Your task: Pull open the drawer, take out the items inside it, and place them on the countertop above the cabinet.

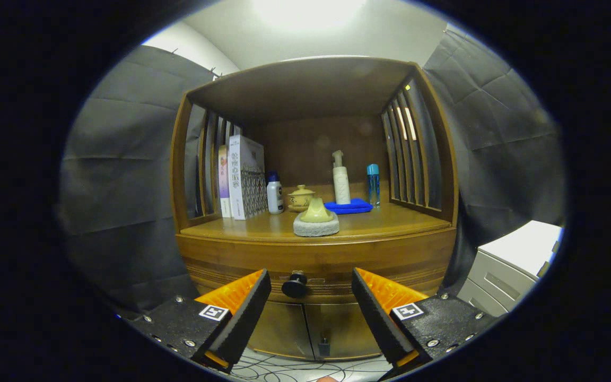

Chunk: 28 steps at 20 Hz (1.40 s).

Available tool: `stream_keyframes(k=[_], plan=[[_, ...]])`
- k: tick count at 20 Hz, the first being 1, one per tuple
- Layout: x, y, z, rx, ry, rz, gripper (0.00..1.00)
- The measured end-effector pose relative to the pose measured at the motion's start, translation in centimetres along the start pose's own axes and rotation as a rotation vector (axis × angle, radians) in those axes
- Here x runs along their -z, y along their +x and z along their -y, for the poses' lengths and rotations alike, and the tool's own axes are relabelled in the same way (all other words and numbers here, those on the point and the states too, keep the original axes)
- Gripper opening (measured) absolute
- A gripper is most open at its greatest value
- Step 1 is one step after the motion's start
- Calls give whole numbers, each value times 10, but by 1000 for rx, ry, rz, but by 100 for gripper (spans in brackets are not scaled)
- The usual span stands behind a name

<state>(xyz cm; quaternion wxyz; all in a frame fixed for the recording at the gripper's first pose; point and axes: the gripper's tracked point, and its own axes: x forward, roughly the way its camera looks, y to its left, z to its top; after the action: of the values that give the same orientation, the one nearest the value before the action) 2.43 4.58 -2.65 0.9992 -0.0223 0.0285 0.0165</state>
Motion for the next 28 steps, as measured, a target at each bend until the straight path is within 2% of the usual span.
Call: stream_keyframes(k=[9, 12, 17, 28], plan=[[-40, -61, 4, -52, -60, 57, 96], [-50, -80, 4, -66, -37, 96, 96], [-45, -94, 18, -27, -71, 112, 96], [-10, -93, 18, -43, -64, 47, 96]])
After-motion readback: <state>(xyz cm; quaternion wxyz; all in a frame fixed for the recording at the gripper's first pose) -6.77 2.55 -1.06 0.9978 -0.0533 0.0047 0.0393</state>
